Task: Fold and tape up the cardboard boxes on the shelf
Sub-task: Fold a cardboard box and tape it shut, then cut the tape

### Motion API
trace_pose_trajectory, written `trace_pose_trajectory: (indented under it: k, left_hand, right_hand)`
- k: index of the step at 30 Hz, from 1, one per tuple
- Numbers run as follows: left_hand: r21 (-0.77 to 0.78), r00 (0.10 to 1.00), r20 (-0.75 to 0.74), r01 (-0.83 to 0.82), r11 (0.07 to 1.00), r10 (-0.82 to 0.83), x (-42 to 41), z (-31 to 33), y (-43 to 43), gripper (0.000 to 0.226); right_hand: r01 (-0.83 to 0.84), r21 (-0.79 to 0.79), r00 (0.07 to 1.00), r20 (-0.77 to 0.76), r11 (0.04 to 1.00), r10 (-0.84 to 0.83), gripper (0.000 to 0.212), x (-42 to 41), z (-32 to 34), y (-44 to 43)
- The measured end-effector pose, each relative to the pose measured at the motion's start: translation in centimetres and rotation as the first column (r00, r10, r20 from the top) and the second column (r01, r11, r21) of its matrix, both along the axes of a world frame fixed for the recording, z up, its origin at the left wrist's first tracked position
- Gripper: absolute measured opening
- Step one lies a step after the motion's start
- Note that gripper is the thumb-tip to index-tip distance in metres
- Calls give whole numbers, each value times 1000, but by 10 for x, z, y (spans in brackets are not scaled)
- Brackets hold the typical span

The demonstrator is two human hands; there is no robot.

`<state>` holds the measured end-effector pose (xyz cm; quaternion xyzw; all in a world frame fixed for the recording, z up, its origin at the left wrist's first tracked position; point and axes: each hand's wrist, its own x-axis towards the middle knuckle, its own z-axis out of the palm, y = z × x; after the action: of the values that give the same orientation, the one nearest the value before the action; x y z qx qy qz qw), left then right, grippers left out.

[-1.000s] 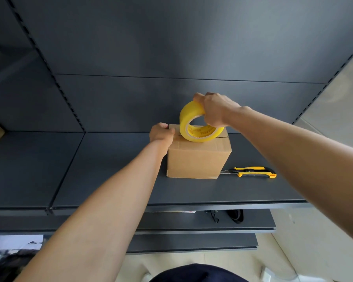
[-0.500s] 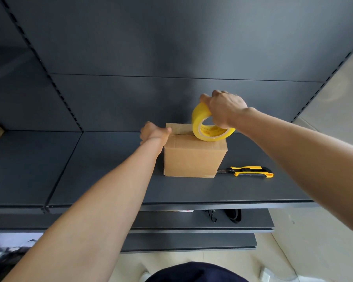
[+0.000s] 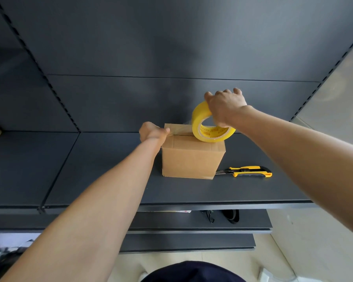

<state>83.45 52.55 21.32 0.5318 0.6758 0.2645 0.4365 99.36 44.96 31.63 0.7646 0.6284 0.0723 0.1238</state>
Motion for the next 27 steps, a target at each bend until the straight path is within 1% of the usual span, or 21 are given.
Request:
trace_pose_trajectory:
  k: [1, 2, 4, 6, 7, 8, 9, 10, 12, 13, 14, 16, 18, 19, 21, 23, 27]
  left_hand:
    - [7, 1000, 2, -8, 1000, 8, 0, 0, 0, 20]
    - [12, 1000, -1, -12, 1000, 12, -1, 0, 0, 20]
    - [8, 1000, -3, -21, 1000, 21, 0, 2, 2, 17]
    - [-5, 1000, -4, -28, 1000, 28, 1, 3, 1, 18]
    - [-10, 999, -6, -31, 999, 31, 1, 3, 0, 19]
    - [-11, 999, -12, -33, 999, 33, 1, 3, 0, 19]
    - [-6, 999, -18, -33, 999, 32, 1, 3, 0, 20]
    - [5, 999, -27, -30, 1000, 30, 0, 3, 0, 20]
    - [30, 998, -48, -32, 999, 33, -2, 2, 1, 21]
    - [40, 998, -56, -32, 999, 35, -2, 2, 1, 22]
    - [47, 997, -67, -24, 999, 27, -1, 2, 0, 22]
    - [53, 997, -76, -15, 999, 19, 2, 4, -2, 21]
    - [48, 996, -86, -14, 999, 18, 4, 6, -3, 20]
    - [44, 996, -89, -15, 999, 19, 4, 6, -3, 19]
    - [40, 997, -78, -24, 999, 27, 3, 6, -2, 18]
    - [40, 997, -66, -34, 999, 36, 3, 6, -1, 16]
    - [36, 997, -62, -33, 999, 35, 5, 7, -3, 17]
  right_hand:
    - [-8, -7, 993, -121, 1000, 8, 55, 6, 2, -2]
    - [-9, -22, 960, -281, 1000, 3, 58, 12, 5, -5]
    - [-4, -19, 840, -543, 1000, -7, 65, 25, 6, -11]
    - [-6, 36, 721, -693, 999, 30, 68, 30, 1, -18]
    - [-24, 63, 687, -724, 998, 62, 70, 30, -2, -20]
    - [-54, 82, 687, -720, 995, 97, 73, 30, -5, -21]
    - [-90, 89, 723, -680, 992, 126, 75, 29, -6, -21]
    - [-124, 81, 783, -604, 989, 148, 75, 30, -4, -19]
    - [-180, 26, 899, -402, 983, 175, 73, 34, 5, -17]
    - [-185, -22, 931, -325, 982, 168, 73, 38, 9, -18]
    - [-167, -71, 949, -283, 983, 141, 74, 43, 11, -19]
    - [-133, -129, 964, -249, 983, 98, 77, 48, 11, -23]
    - [-148, -137, 971, -209, 979, 118, 78, 52, 9, -26]
    - [-162, -144, 976, -171, 976, 137, 77, 54, 8, -27]
    - [-177, -174, 984, -48, 969, 171, 66, 59, 6, -29]
    - [-158, -214, 985, 38, 964, 170, 58, 65, 0, -32]
    - [-117, -219, 992, 26, 969, 125, 63, 72, -20, -38]
